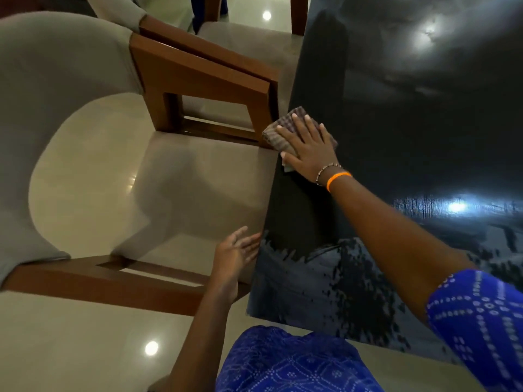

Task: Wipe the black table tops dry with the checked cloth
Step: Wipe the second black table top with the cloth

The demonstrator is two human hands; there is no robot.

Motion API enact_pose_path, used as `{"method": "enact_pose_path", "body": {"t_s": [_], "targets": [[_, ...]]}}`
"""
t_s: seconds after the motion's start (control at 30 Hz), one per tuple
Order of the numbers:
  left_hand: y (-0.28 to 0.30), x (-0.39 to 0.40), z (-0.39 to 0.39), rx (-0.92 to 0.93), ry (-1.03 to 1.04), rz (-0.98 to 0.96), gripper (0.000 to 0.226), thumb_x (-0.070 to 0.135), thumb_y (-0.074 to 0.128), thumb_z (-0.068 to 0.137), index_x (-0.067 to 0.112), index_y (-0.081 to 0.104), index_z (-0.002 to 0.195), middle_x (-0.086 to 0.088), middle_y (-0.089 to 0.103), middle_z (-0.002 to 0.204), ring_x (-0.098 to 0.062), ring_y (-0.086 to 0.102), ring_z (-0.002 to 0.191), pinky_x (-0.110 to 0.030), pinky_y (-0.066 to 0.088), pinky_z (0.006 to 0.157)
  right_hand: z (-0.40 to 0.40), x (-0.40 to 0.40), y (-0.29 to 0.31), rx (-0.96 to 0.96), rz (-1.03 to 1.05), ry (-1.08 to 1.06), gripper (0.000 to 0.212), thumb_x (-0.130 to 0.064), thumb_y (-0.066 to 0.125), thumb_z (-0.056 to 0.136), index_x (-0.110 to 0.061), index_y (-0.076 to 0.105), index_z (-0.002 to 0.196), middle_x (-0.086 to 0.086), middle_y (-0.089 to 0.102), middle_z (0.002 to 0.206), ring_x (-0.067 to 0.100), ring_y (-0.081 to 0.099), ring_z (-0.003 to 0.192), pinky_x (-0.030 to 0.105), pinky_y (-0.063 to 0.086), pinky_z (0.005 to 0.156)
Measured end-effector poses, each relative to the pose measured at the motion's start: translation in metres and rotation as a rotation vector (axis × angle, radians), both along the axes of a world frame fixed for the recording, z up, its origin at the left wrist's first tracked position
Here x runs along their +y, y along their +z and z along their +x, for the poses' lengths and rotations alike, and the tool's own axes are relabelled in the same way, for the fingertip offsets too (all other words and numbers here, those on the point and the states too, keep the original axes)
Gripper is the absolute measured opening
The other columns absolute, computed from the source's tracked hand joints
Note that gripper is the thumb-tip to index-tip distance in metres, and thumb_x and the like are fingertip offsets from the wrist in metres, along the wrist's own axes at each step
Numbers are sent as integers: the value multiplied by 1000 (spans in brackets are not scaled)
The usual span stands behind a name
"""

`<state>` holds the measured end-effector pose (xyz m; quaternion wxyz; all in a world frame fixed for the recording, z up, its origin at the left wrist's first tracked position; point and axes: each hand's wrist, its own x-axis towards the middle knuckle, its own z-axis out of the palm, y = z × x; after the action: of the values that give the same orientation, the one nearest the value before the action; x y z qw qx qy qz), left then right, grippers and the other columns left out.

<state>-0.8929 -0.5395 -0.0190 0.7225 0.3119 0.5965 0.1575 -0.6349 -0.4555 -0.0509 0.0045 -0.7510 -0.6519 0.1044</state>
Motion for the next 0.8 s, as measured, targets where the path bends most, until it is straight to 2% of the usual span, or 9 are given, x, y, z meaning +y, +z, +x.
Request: {"method": "enact_pose_path", "body": {"t_s": [0.1, 0.2, 0.3, 0.43, 0.53, 0.67, 0.8], "targets": [[-1, -5, -3, -1, 3, -9, 48, -8, 29, 94, 8, 35, 139, -3, 65, 102, -11, 63, 94, -21, 51, 75, -33, -41, 3, 55, 11, -6, 62, -46, 39, 94, -35, 11, 148, 6, 1, 160, 29, -2, 147, 50, -1, 116], [-3, -8, -4, 39, 113, 28, 44, -6, 32, 94, 8, 40, 135, -13, 63, 114, -19, 61, 101, -26, 48, 85, -77, -99, 5, 98, 24, 83, 62, -47, 39, 91, -34, 16, 147, 7, 5, 160, 30, 0, 147, 51, 2, 116], [0, -16, -4, 121, 160, 123, 35, 2, 36, 95, 17, 53, 121, -6, 64, 112, -16, 62, 99, -27, 50, 81, -126, -148, 4, 146, 9, 137, 66, -52, 40, 88, -35, 17, 148, 6, 7, 159, 30, 1, 147, 51, -2, 116], [-2, -26, -6, 209, 183, 163, 34, 4, 35, 94, 19, 56, 116, -8, 61, 114, -23, 58, 106, -40, 50, 93, -156, -168, 3, 137, 6, 129, 63, -51, 36, 90, -33, 17, 148, 6, 8, 160, 30, 2, 147, 53, -7, 115], [-4, -32, -5, 216, 178, 219, 34, -1, 38, 92, 14, 57, 116, -11, 61, 117, -24, 59, 106, -39, 50, 91, -146, -170, 4, 128, 23, 144, 62, -49, 37, 91, -32, 17, 148, 5, 9, 160, 28, 4, 147, 51, -4, 115], [-11, -49, 4, 273, 121, 323, 37, -5, 38, 90, 18, 58, 111, 4, 61, 106, -11, 57, 98, -15, 43, 68, -91, -196, 1, 100, 50, -47, 63, -48, 39, 90, -33, 19, 147, 4, 12, 159, 28, 7, 147, 50, 7, 117], [-11, -68, 18, 269, 126, 351, 41, 1, 43, 92, 22, 48, 127, 8, 54, 115, -9, 53, 104, -18, 43, 76, 0, -254, 5, -8, 0, -398, 65, -55, 25, 86, -34, 17, 147, 3, 11, 159, 28, 9, 147, 48, 12, 115]]}}
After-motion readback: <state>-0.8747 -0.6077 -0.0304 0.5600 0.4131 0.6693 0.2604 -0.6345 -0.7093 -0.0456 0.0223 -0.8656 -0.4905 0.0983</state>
